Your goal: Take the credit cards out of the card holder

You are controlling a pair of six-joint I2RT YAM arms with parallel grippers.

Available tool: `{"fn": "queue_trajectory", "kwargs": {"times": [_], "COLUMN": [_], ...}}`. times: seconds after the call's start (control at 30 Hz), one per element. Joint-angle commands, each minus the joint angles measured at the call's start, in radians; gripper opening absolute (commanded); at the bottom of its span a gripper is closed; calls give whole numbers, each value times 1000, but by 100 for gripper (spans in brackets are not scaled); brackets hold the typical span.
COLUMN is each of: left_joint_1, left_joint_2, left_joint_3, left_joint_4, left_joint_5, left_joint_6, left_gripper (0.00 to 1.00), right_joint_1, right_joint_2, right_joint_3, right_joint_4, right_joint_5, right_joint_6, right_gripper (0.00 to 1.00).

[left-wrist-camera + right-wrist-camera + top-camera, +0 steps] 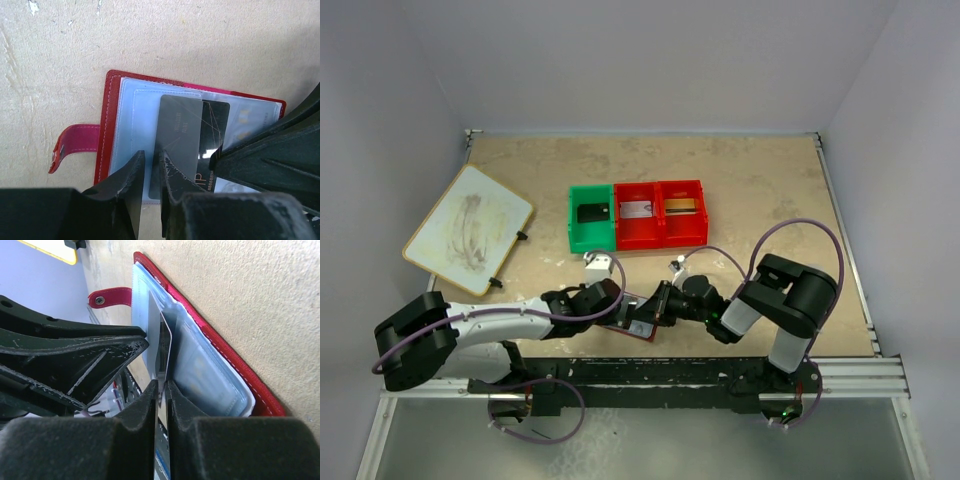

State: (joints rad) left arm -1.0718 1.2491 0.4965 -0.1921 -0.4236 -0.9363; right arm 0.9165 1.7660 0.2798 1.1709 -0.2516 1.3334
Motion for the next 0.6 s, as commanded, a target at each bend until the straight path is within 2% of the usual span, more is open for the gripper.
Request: {"fn": "queue_trajectory", "kwargs": {"times": [0.0,0.33,0.57], "left_joint_1": [-10,-12,-12], "left_joint_2": [4,-24,-30], "left_joint_3": [-16,-26,-19], "left_joint_4": [-11,-21,-41], "left_joint_5": [-7,-3,-19], "left_joint_6": [-13,-17,-16], "left_gripper": [14,11,10], "right_joint_1": [4,3,3], "right_joint_2": [15,53,-9], "right_joint_3": [17,71,53], "right_joint_4": [62,49,-24], "right_joint_5": [6,9,42], "right_joint_6": [10,-8,-19], "right_gripper": [14,17,5]}}
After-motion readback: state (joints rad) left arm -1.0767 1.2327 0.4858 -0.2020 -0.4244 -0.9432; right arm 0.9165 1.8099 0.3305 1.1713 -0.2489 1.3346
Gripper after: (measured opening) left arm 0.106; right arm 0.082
